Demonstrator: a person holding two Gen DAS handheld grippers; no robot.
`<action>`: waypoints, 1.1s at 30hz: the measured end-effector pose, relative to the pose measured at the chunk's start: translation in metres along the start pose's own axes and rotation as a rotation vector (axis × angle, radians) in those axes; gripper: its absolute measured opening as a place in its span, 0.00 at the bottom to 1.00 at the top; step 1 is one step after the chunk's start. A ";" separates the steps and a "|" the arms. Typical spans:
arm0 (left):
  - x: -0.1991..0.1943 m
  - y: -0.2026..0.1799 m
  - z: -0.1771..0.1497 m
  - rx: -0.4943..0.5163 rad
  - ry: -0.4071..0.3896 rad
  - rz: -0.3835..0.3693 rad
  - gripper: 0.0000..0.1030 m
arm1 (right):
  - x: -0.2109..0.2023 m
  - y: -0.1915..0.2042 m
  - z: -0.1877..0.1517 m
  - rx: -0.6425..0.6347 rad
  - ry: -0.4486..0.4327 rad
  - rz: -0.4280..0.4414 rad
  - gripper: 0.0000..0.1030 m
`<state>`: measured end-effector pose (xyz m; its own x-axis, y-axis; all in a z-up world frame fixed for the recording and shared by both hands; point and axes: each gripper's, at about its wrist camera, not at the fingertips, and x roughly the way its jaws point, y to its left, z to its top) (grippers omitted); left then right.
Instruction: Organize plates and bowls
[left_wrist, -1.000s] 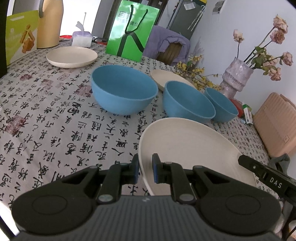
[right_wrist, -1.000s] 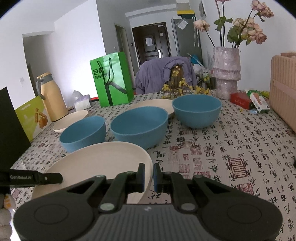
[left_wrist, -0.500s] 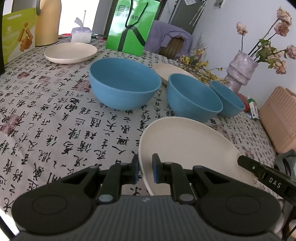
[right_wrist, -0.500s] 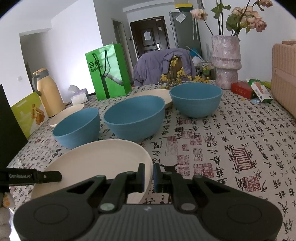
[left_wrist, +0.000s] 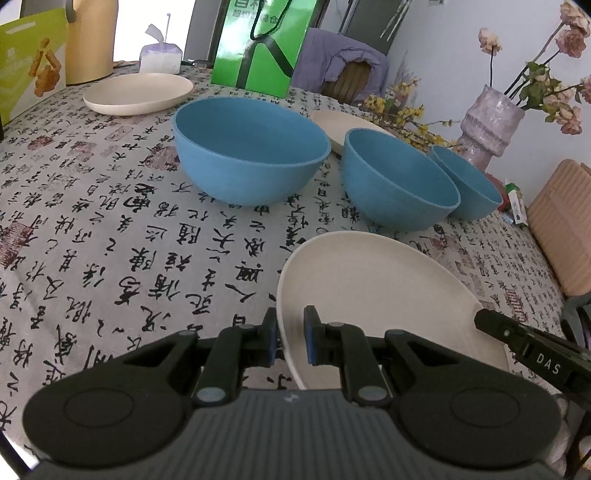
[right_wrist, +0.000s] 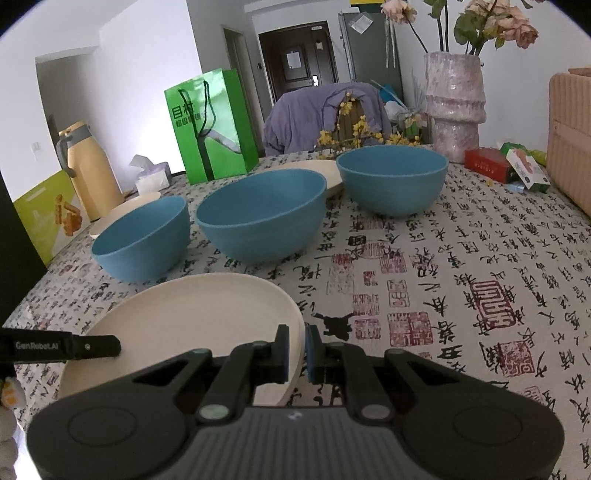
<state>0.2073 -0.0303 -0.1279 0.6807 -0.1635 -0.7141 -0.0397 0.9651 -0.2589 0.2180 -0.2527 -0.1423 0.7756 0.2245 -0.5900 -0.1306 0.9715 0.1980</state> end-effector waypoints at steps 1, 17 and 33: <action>0.001 0.000 -0.001 0.003 0.002 0.001 0.13 | 0.001 0.000 -0.001 0.002 0.003 -0.001 0.09; 0.009 -0.001 -0.008 0.031 0.027 0.008 0.14 | 0.004 -0.004 -0.007 0.006 0.019 0.004 0.09; -0.034 0.007 -0.007 0.098 -0.190 -0.012 1.00 | -0.031 -0.006 -0.007 0.003 -0.135 0.018 0.90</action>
<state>0.1782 -0.0194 -0.1100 0.8067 -0.1426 -0.5736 0.0345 0.9802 -0.1951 0.1901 -0.2650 -0.1309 0.8493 0.2289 -0.4757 -0.1433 0.9672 0.2096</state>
